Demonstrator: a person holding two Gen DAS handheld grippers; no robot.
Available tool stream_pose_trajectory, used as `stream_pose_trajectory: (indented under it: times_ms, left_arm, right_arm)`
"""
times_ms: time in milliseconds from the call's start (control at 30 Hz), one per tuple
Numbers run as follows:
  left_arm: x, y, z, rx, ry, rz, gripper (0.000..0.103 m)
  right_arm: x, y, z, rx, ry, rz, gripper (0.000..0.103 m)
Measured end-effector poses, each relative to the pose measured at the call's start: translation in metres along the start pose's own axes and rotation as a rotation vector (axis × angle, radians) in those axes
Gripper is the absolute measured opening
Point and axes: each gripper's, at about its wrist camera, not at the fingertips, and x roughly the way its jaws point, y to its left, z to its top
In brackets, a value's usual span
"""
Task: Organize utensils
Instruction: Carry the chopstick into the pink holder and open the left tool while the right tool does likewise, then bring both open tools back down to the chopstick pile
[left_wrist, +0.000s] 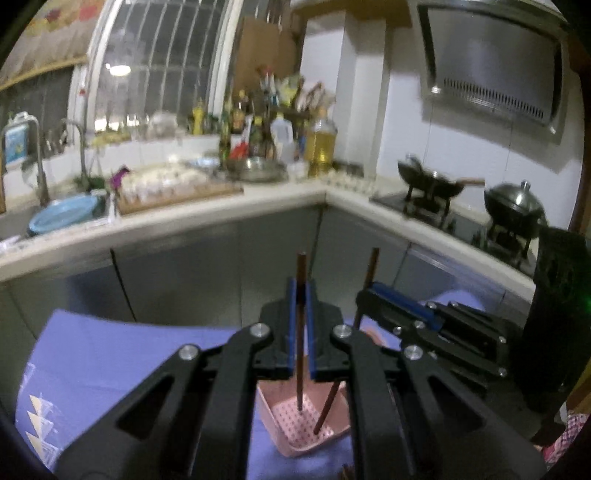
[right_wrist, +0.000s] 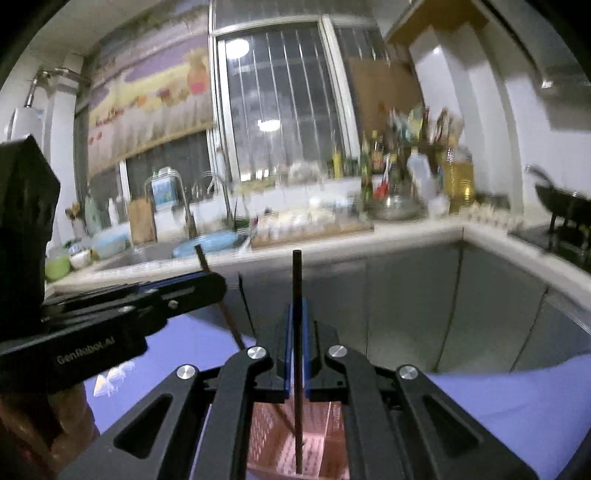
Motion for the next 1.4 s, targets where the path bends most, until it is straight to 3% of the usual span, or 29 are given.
stream_pose_trajectory:
  times_ms: [100,200,267,300,367,433,600,700,767,900,1067,1300,1367,1400]
  left_arm:
    - [0.015,0.001,-0.013,-0.017,0.054,0.015,0.007]
    - [0.012,0.003,-0.016,-0.035,0.039,0.04,0.043]
    - [-0.003,0.004,-0.014,-0.053,-0.024,0.054,0.052]
    - [-0.012,0.006,-0.013,-0.061,-0.055,0.064,0.053]
    - [-0.031,0.008,-0.009,-0.077,-0.099,0.081,0.053]
    - [-0.052,0.01,-0.007,-0.094,-0.153,0.1,0.053]
    - [-0.116,0.015,-0.03,-0.136,-0.278,0.156,0.053]
    - [-0.145,0.02,-0.065,-0.162,-0.289,0.16,0.053]
    - [-0.151,0.021,-0.095,-0.17,-0.232,0.157,0.053]
    - [-0.138,0.019,-0.158,-0.167,-0.031,0.132,0.053]
    - [-0.119,0.013,-0.216,-0.16,0.143,0.122,0.053]
    - [-0.107,0.012,-0.256,-0.166,0.272,0.122,0.053]
    - [-0.108,0.014,-0.26,-0.177,0.285,0.122,0.053]
    - [-0.108,0.015,-0.261,-0.177,0.29,0.121,0.053]
  right_arm:
    - [0.007,0.0,-0.007,0.014,0.024,0.025,0.005]
    - [0.003,-0.001,-0.007,0.058,0.032,0.007,0.007]
    - [-0.004,-0.003,-0.004,0.091,0.025,0.026,0.013]
    - [-0.006,-0.003,-0.003,0.094,0.019,0.027,0.015]
    - [-0.019,0.0,0.0,0.091,-0.013,0.021,0.04]
    - [-0.039,0.006,0.001,0.08,-0.067,0.01,0.055]
    - [-0.091,0.019,-0.008,0.065,-0.17,0.014,0.057]
    - [-0.129,0.027,-0.038,0.071,-0.201,0.039,0.08]
    - [-0.147,0.03,-0.068,0.093,-0.181,0.03,0.093]
    - [-0.153,0.024,-0.13,0.164,0.018,-0.002,0.094]
    - [-0.153,0.012,-0.189,0.273,0.208,-0.07,0.094]
    - [-0.157,0.013,-0.215,0.266,0.312,-0.144,0.094]
    - [-0.153,0.007,-0.22,0.28,0.357,-0.162,0.089]
    - [-0.149,0.005,-0.223,0.289,0.388,-0.171,0.08]
